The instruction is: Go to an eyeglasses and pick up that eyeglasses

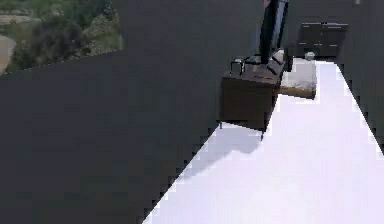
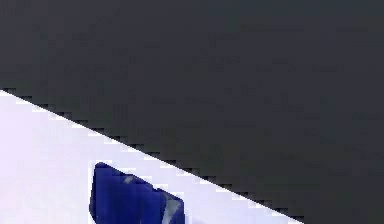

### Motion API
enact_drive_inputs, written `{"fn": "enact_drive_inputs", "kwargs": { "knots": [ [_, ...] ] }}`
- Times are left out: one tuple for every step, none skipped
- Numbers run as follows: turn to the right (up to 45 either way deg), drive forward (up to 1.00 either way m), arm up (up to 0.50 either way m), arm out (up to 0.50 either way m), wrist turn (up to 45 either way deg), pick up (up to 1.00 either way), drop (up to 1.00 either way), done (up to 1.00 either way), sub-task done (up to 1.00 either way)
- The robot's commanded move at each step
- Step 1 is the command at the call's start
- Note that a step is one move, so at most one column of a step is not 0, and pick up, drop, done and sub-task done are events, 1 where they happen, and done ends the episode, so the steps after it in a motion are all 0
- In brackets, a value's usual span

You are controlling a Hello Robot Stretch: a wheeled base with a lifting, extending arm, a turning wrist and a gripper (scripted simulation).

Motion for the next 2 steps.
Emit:
{"fn": "enact_drive_inputs", "kwargs": {
  "knots": [
    [24.0,0.00,0.00,0.00,0.0,0.00,0.00,0.00,0.00],
    [0.0,0.85,0.00,0.00,0.0,0.00,0.00,0.00,0.00]
  ]
}}
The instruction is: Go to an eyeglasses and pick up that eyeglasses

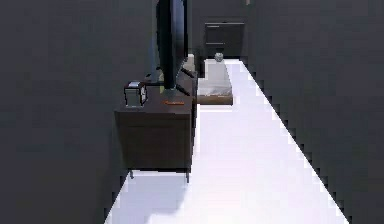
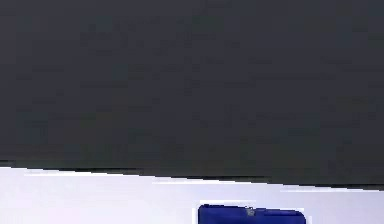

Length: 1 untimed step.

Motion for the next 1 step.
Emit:
{"fn": "enact_drive_inputs", "kwargs": {
  "knots": [
    [15.0,0.00,0.00,0.00,0.0,0.00,0.00,0.00,0.00]
  ]
}}
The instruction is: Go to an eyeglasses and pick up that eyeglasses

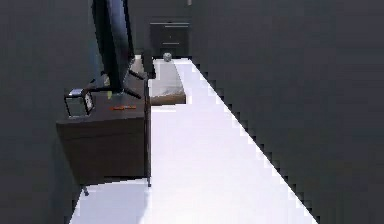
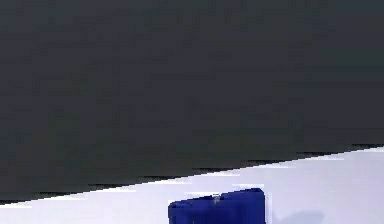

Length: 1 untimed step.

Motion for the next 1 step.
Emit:
{"fn": "enact_drive_inputs", "kwargs": {
  "knots": [
    [0.0,1.00,0.00,0.00,0.0,0.00,0.00,0.00,0.00]
  ]
}}
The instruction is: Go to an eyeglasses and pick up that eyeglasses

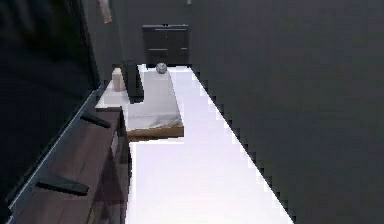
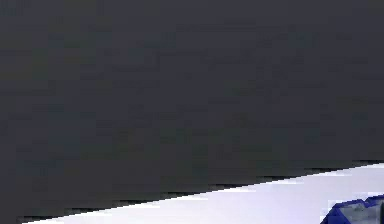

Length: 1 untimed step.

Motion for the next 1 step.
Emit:
{"fn": "enact_drive_inputs", "kwargs": {
  "knots": [
    [3.0,0.00,0.00,0.00,0.0,0.00,0.00,0.00,0.00]
  ]
}}
